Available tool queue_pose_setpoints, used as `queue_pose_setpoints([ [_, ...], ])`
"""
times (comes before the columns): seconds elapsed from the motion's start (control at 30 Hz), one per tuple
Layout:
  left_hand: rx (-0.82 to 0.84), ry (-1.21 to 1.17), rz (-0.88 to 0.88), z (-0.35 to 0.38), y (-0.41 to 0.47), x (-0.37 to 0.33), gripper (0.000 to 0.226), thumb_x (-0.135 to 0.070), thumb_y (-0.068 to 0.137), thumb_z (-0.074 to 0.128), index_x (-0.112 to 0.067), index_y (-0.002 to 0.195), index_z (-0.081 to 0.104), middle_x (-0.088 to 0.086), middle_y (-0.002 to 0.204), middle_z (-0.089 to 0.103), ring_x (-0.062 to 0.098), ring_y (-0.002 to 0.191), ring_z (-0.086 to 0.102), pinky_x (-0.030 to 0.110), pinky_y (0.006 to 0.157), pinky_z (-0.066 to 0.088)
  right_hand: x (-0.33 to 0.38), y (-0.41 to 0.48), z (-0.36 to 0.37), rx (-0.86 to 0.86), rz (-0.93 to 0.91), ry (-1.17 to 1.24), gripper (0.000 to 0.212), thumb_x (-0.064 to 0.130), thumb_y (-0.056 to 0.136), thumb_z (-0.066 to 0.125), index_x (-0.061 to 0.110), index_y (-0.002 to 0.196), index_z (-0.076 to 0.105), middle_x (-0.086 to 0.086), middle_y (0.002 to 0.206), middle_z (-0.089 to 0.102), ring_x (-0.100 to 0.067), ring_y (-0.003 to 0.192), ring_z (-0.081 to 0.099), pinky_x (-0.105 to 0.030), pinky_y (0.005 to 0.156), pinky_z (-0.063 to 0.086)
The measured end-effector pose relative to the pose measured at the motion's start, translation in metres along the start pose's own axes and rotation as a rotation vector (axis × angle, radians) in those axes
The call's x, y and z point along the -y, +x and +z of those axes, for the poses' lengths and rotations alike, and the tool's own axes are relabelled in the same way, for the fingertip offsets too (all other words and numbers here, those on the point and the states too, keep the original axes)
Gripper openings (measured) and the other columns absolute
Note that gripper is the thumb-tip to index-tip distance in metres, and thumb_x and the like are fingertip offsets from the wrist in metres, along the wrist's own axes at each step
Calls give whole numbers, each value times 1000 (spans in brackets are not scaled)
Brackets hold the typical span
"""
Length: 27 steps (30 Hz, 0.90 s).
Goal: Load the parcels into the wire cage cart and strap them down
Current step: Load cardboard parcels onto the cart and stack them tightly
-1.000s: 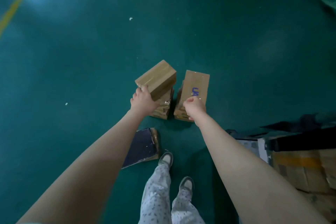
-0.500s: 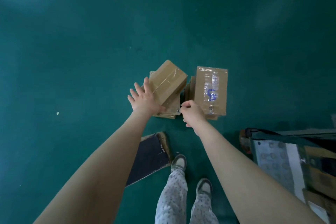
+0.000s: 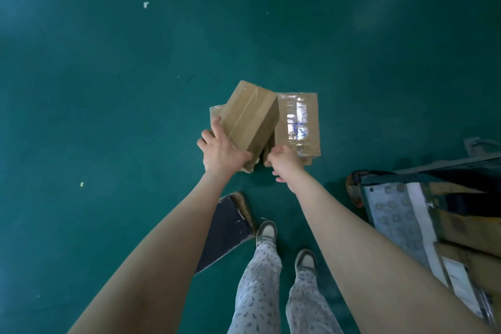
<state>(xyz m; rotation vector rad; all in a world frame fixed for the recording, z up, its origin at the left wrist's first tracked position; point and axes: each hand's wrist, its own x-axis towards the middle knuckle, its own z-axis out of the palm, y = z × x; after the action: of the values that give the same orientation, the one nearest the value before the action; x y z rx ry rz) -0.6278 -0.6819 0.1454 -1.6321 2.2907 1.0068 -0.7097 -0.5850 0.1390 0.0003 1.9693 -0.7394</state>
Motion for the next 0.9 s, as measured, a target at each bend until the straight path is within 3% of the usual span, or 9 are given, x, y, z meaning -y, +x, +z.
queue_pose_setpoints([
  [0.13,25,-70,56,-6,-40,-27,105,-34,63,80,-21,142,12,16,135,29,35,123,28,40,102,30,-2,-42,-31,-32,45,175,33,16,96,44,11,128,44,-9,121,54,-25,104,56,-34,80,51],
  [0.27,98,-119,51,0,-82,-44,104,-38,64,80,-19,142,13,16,135,30,36,125,29,42,104,28,-14,-78,-61,-103,60,279,33,15,92,47,11,125,47,-10,123,53,-28,109,54,-33,75,49],
  [0.47,205,-116,21,18,-136,-72,103,-43,64,79,-18,140,14,18,134,35,37,124,33,43,103,30,-58,-124,-109,-228,89,398,24,14,93,48,10,116,49,-7,108,47,-29,107,52,-38,85,49],
  [0.67,309,-97,104,43,-188,-93,104,-46,61,81,-18,137,16,17,136,33,36,126,34,46,105,34,-120,-170,-153,-376,118,570,18,12,91,51,9,109,50,-14,124,51,-30,106,51,-39,85,47],
  [0.8,371,0,219,65,-234,-101,109,-46,60,82,-18,140,15,18,139,32,38,128,31,48,107,31,-172,-216,-177,-453,136,699,34,11,95,48,2,127,49,-17,119,49,-27,95,46,-38,80,43],
  [0.9,424,44,289,82,-273,-107,105,-46,61,81,-19,140,17,16,138,33,36,127,33,44,106,33,-214,-250,-188,-517,147,759,37,15,96,48,5,132,46,-13,117,47,-27,100,48,-38,84,46],
])
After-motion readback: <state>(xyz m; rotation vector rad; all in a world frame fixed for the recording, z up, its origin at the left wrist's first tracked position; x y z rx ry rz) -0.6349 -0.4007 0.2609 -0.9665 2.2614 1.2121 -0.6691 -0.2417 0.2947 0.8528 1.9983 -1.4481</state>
